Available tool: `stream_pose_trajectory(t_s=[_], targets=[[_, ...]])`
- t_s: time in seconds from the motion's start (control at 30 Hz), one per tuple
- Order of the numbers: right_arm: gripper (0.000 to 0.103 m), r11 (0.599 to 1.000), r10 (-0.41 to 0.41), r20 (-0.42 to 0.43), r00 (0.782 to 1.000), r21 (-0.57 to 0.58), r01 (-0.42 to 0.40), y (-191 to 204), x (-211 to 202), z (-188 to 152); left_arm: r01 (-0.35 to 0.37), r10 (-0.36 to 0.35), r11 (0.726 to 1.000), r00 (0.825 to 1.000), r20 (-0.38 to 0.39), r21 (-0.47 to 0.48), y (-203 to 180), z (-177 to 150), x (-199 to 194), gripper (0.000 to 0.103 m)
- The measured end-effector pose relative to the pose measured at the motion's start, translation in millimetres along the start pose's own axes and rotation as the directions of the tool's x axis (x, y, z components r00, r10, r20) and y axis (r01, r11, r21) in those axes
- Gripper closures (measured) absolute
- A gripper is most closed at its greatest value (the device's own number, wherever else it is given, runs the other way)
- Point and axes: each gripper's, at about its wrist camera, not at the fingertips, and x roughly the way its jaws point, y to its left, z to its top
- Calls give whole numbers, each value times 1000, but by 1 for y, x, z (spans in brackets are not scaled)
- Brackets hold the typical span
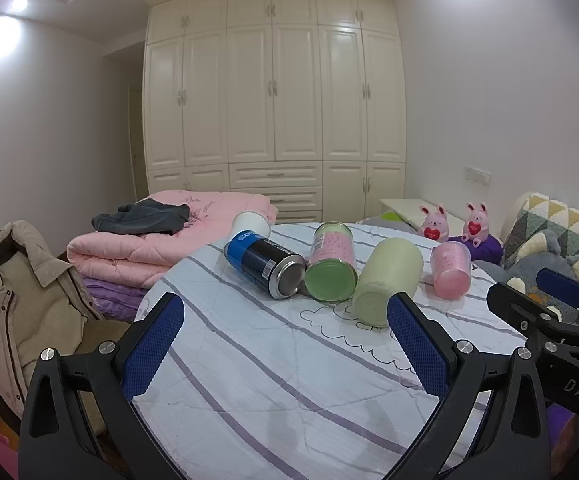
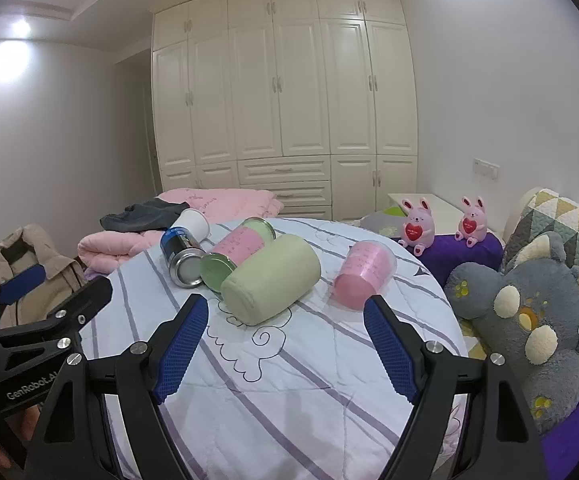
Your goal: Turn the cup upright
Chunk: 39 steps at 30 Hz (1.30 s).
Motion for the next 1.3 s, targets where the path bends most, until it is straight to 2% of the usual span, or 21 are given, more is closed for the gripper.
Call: stream_pose_trajectory(t_s=[0.6,0.93,0.97,1.03,1.07,1.13,1.17,1.3], targets=[[21,1000,0,0,1000,15,0,2,-4,-1,64,-65,998,998,16,22,2,1,-2,0],[21,1000,0,-14,1000,20,0,2,-5,-1,139,-140,989,990,22,42,3,2,-1,0],[21,1000,3,-12,1000,17,-3,3,-5,-2,219,-221,973,975,21,67,3,2,-1,0],[21,1000,3,-11,1000,12,-2,5,-6,-1,237,-240,968,971,23,75,3,2,-2,0],[21,1000,3,-13,1000,11,-3,6,-5,-1,309,-313,945,950,20,104,2,2,-1,0],[21,1000,7,-14,1000,11,-7,7,-5,-1,309,-312,945,950,16,110,1,2,0,0],[21,1000,6,-16,1000,12,-6,7,-5,-1,347,-351,930,936,11,124,1,2,1,0],[21,1000,4,-20,1000,14,-4,8,-5,0,360,-364,924,931,9,125,1,1,1,0]])
